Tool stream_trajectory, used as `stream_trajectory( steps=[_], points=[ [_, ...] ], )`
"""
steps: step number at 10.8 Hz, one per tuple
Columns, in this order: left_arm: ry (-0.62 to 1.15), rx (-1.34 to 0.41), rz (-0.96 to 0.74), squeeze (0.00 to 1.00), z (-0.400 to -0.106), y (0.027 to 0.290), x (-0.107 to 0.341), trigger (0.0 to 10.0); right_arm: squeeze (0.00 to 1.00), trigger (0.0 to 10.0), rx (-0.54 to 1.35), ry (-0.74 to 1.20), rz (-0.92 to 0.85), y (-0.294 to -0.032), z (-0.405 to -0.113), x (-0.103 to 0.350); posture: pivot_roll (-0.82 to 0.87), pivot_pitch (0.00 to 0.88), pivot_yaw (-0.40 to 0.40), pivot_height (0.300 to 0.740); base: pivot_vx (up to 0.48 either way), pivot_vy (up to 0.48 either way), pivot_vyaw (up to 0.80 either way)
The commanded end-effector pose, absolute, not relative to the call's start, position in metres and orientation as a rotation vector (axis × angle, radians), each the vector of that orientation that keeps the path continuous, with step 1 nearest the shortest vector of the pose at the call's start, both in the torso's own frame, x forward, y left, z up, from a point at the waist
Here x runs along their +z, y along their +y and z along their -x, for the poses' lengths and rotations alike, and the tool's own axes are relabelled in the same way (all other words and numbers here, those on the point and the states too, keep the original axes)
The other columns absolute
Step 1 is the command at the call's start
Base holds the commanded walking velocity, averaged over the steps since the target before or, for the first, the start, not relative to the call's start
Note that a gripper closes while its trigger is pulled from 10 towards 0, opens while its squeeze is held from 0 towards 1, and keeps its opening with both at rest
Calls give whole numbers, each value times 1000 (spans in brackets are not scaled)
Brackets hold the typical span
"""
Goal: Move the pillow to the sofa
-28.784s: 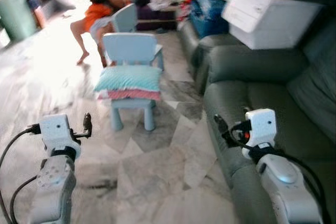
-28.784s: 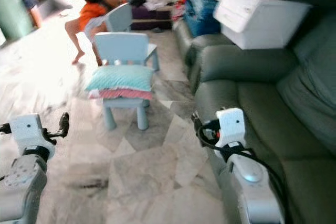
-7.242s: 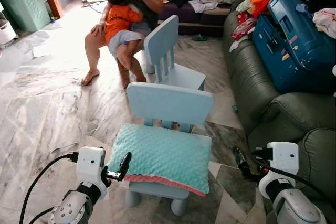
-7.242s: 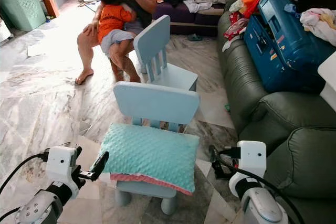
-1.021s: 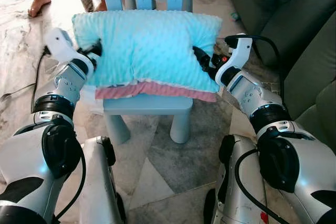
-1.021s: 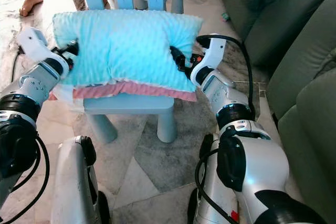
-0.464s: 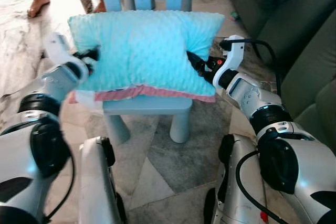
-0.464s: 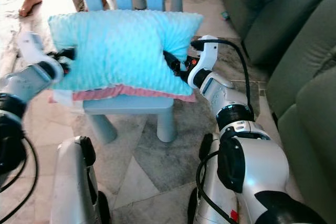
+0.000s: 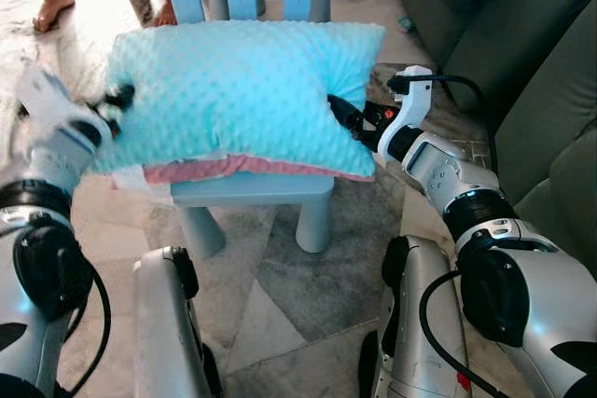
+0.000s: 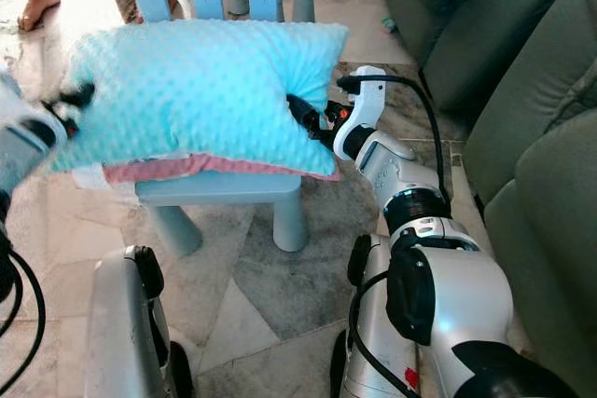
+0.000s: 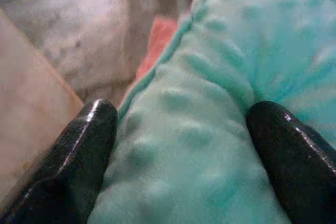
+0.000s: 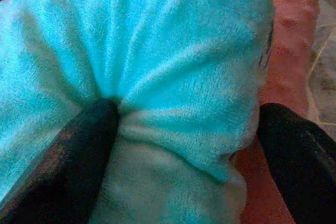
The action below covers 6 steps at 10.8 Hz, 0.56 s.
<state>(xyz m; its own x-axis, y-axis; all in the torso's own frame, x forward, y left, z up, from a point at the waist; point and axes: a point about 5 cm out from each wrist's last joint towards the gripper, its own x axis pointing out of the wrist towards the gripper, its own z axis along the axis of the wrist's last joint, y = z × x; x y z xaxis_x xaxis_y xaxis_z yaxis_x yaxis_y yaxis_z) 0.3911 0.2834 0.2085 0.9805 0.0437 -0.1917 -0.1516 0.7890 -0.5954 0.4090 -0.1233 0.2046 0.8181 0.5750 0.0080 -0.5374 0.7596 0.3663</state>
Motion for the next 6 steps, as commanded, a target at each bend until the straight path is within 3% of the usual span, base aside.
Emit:
stream_trajectory(
  steps=[1,2,3,4,6],
  points=[
    [269,46,662,0,-390,269,190,10000,0,10000,643,132,-341,-117,-406,198,-61,257,-9,380,0,0,0],
    [314,-42,657,0,-391,255,183,10000,0,10000,699,125,-349,-113,-405,200,-64,262,-12,380,0,0,0],
    [325,-85,678,0,-391,248,180,8510,0,10000,753,112,-384,-109,-403,203,-67,261,-14,380,0,0,0],
    [300,-121,722,0,-393,245,186,0,0,0,793,96,-398,-108,-402,206,-67,264,-15,380,0,0,0],
    [291,-153,743,0,-394,242,190,0,0,0,792,93,-393,-110,-401,205,-66,265,-14,380,0,0,0]
  ],
)
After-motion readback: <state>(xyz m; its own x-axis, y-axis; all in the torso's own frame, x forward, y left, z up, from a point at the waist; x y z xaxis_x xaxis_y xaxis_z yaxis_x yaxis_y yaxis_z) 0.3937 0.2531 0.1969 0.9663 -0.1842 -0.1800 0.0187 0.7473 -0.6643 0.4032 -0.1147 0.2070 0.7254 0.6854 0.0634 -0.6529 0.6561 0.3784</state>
